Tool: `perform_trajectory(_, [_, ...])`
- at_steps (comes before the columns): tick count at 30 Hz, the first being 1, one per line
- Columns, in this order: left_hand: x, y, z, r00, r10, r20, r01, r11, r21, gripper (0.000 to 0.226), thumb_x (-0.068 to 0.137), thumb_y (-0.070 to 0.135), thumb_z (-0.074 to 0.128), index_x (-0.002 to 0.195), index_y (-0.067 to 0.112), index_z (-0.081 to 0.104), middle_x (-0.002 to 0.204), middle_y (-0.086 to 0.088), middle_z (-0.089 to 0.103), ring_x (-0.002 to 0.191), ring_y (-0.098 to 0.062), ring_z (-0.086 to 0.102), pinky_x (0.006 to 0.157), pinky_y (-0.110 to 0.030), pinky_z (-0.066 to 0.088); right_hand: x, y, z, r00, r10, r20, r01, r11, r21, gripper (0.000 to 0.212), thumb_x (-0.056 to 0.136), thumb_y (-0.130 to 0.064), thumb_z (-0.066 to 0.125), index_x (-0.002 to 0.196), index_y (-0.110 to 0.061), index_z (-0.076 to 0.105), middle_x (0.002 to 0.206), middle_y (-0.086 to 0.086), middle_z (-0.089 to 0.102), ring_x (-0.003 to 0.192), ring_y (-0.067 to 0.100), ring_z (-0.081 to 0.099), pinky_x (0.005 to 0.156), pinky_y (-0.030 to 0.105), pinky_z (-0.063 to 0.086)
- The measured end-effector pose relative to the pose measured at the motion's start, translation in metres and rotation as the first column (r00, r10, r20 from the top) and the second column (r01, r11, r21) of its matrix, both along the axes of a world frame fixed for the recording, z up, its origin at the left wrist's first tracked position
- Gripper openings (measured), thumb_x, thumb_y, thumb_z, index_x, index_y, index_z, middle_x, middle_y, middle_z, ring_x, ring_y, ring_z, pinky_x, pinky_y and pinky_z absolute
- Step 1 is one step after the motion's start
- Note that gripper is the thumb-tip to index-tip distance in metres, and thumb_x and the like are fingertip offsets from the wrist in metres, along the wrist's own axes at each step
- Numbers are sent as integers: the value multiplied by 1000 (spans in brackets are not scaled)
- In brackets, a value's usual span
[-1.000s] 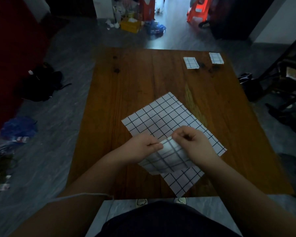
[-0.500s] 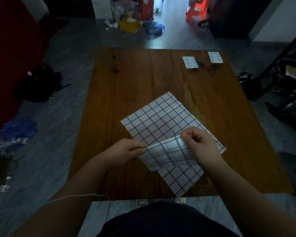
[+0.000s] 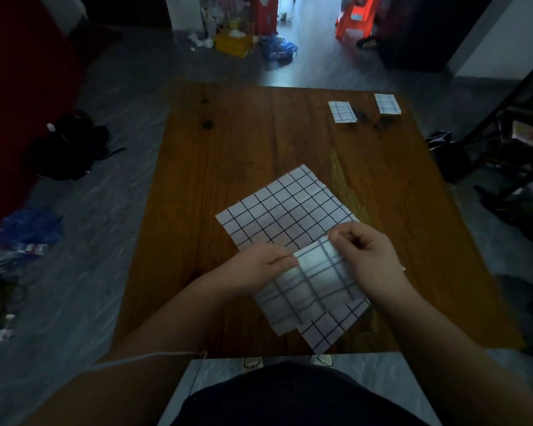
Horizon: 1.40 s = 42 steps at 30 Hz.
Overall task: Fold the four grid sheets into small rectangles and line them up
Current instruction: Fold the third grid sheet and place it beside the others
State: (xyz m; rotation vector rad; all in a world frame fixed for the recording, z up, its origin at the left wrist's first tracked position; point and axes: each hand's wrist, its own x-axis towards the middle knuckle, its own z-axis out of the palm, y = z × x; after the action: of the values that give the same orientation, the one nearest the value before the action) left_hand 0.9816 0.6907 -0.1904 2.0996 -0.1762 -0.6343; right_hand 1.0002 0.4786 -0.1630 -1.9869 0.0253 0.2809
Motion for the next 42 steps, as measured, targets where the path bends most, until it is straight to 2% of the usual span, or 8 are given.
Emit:
perform_trajectory(5, [-14, 29, -19, 997, 56, -48, -57, 998, -17, 29, 105, 32, 45, 86, 20, 63, 89, -1, 63, 83, -16, 59, 74, -32, 51, 10, -16, 8, 999, -39, -1, 39, 999, 8, 17, 100, -25, 57, 91, -19, 70, 87, 1, 68, 75, 13, 64, 73, 33, 50])
perform_trajectory(9, [-18, 45, -28, 996, 66, -61, -68, 997, -24, 31, 104, 35, 46, 91, 16, 68, 95, -7, 68, 90, -25, 64, 86, -52, 54, 10, -10, 5, 1000, 1, -16, -1, 1000, -20, 18, 100, -26, 57, 91, -18, 70, 95, 14, 67, 85, 26, 61, 76, 36, 52])
perform_trajectory(13, [-9, 52, -23, 991, -19, -131, -3, 986, -166, 24, 101, 30, 55, 121, 32, 68, 135, 15, 60, 121, -5, 56, 100, -40, 51, 14, -4, 5, 998, 51, -26, -52, 998, -27, 18, 100, -25, 57, 91, -17, 70, 91, 3, 69, 80, 14, 63, 75, 33, 49])
perform_trajectory(16, [1, 46, -12, 995, -42, -90, 21, 975, -221, 40, 97, 28, 61, 137, 33, 58, 133, 14, 64, 124, -4, 58, 102, -40, 49, 17, -1, 4, 994, 107, -28, -108, 994, -33, 16, 100, -25, 57, 92, -20, 70, 87, -7, 69, 71, -1, 60, 71, 29, 46])
perform_trajectory(26, [12, 11, 2, 999, 39, -3, -39, 992, -122, 16, 99, 29, 59, 105, 40, 69, 103, 14, 71, 95, 6, 63, 83, -29, 53, 21, -9, 8, 988, 147, -38, -145, 988, 53, 24, 99, -37, 56, 95, -19, 71, 88, 6, 72, 74, 22, 66, 72, 38, 55])
perform_trajectory(30, [4, 14, 1, 971, 209, -114, -233, 934, -272, 19, 102, 28, 54, 108, 25, 72, 106, 4, 75, 98, -11, 71, 88, -45, 57, 22, -16, 2, 944, 94, -316, 15, 945, 326, 52, 104, -52, 33, 113, -13, 66, 107, 15, 73, 94, 26, 73, 88, 46, 56])
perform_trajectory(34, [0, 14, -3, 842, 433, -322, -536, 742, -402, 23, 103, 23, 52, 115, 17, 70, 110, -4, 75, 103, -26, 71, 94, -58, 54, 11, -13, -21, 854, 238, -463, 71, 827, 557, 65, 102, -60, 26, 135, -11, 54, 126, 20, 68, 118, 39, 65, 101, 55, 47])
perform_trajectory(42, [-5, 9, -10, 747, 520, -414, -658, 667, -349, 19, 103, 26, 50, 112, 28, 67, 115, -5, 72, 106, -26, 69, 95, -53, 55, -2, 11, -44, 927, 20, -375, 116, 935, 336, 22, 101, -21, 57, 120, -17, 67, 108, 6, 75, 94, 24, 74, 76, 36, 58])
